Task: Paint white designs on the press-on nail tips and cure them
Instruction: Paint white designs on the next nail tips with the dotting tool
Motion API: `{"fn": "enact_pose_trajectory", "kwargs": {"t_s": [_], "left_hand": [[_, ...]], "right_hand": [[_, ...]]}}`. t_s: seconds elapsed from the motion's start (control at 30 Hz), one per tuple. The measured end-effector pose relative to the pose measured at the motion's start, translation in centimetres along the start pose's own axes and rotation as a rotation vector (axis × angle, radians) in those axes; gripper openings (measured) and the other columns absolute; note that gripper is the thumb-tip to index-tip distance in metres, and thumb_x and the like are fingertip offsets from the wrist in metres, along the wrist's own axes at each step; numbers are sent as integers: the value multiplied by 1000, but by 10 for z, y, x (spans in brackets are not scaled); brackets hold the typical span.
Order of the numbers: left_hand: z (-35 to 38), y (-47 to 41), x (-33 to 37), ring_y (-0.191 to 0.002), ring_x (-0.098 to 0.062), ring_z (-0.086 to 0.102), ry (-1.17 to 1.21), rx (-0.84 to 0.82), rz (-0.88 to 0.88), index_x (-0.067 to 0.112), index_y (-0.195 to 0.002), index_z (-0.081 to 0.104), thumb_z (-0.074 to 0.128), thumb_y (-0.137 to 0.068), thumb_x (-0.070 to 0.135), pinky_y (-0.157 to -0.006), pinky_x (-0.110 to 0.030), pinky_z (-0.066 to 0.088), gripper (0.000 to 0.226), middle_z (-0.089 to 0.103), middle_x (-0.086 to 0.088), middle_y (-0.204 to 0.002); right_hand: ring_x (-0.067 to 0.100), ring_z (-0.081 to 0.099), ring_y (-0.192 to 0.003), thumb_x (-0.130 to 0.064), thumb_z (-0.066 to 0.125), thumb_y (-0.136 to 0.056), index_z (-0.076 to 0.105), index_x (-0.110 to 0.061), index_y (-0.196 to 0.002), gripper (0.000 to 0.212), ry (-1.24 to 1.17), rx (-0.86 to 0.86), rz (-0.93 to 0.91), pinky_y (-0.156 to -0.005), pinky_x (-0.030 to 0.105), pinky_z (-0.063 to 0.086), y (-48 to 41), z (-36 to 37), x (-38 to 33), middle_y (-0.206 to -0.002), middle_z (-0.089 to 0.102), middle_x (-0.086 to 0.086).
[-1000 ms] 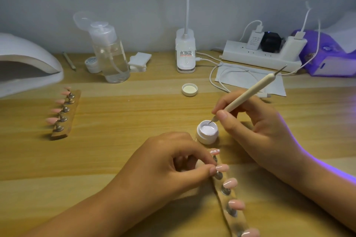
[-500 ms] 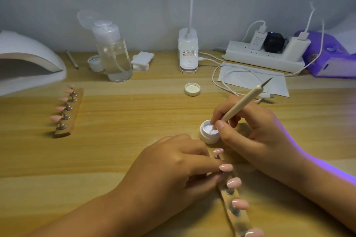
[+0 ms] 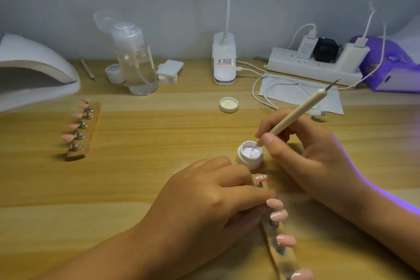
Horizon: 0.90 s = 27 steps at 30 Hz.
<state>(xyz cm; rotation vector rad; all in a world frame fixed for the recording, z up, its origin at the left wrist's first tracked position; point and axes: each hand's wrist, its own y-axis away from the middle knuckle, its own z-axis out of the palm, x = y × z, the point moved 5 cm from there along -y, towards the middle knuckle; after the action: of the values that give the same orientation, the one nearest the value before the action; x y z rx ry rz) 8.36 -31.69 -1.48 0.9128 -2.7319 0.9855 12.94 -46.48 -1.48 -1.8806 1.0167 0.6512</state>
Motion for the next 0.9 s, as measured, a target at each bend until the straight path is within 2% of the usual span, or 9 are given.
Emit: {"fn": "enact_pose_trajectory", "kwargs": {"t_s": [0.1,0.17,0.23,0.33,0.4,0.6,0.73,0.8,0.9], "left_hand": [[-6,-1,-1,-66,-13,54,131,95,-18,25,-97,77,62,-93,29,-60,-26,47,16,64,9,-79],[-10,-2,-6,-69,-11,57,273,133,-74,24,-100,74,63,-92,24,-63,-22,45,14,65,6,-83],[-11,-2,-17,-72,-12,59,486,149,-227,28,-99,73,63,-89,26,-62,-18,44,14,67,4,-88],[1,3,-36,-75,-7,63,844,107,-545,28,-93,74,69,-78,36,-65,-18,49,18,72,7,-90],[10,5,-44,-73,-6,62,991,59,-664,27,-88,74,73,-71,37,-65,-18,49,19,74,6,-84],[10,1,-45,-77,-7,62,1027,25,-628,27,-83,71,74,-72,31,-68,-15,48,12,72,1,-86],[10,0,-42,-74,-4,63,1042,11,-620,24,-81,72,77,-77,20,-66,-13,48,7,73,4,-81],[10,0,-42,-73,-3,62,1041,11,-625,24,-79,72,74,-77,17,-65,-13,48,7,74,4,-82],[11,1,-42,-80,-10,63,1050,11,-641,20,-78,71,74,-75,18,-71,-20,50,5,75,-4,-94]], "right_hand": [[19,55,-78,-19,59,-88,61,-19,-90,3,-173,115,82,-73,27,46,-1,-8,6,-83,63,-2],[11,56,-76,-18,61,-85,60,-18,-89,4,-266,191,113,-72,22,47,-2,-14,9,-78,62,-6],[5,54,-74,-17,66,-81,61,-23,-84,9,-389,258,139,-70,17,46,-2,-19,11,-75,59,-10],[7,53,-76,-19,73,-76,61,-30,-77,16,-574,283,184,-78,24,48,0,-21,14,-75,55,-6],[6,54,-70,-17,71,-76,57,-27,-76,18,-690,270,200,-78,26,52,1,-19,14,-72,53,-6],[6,45,-58,-14,62,-77,50,-22,-69,16,-819,105,159,-78,35,55,2,-7,1,-64,46,-6],[4,54,-58,-18,73,-80,51,-20,-67,26,-839,31,157,-80,41,57,2,0,-5,-64,50,-4],[3,60,-58,-17,72,-80,51,-20,-66,25,-840,16,164,-75,34,58,3,2,-7,-63,55,-6],[3,60,-54,-10,63,-78,51,-17,-64,20,-866,5,182,-64,22,55,4,4,-8,-60,54,-3]]}}
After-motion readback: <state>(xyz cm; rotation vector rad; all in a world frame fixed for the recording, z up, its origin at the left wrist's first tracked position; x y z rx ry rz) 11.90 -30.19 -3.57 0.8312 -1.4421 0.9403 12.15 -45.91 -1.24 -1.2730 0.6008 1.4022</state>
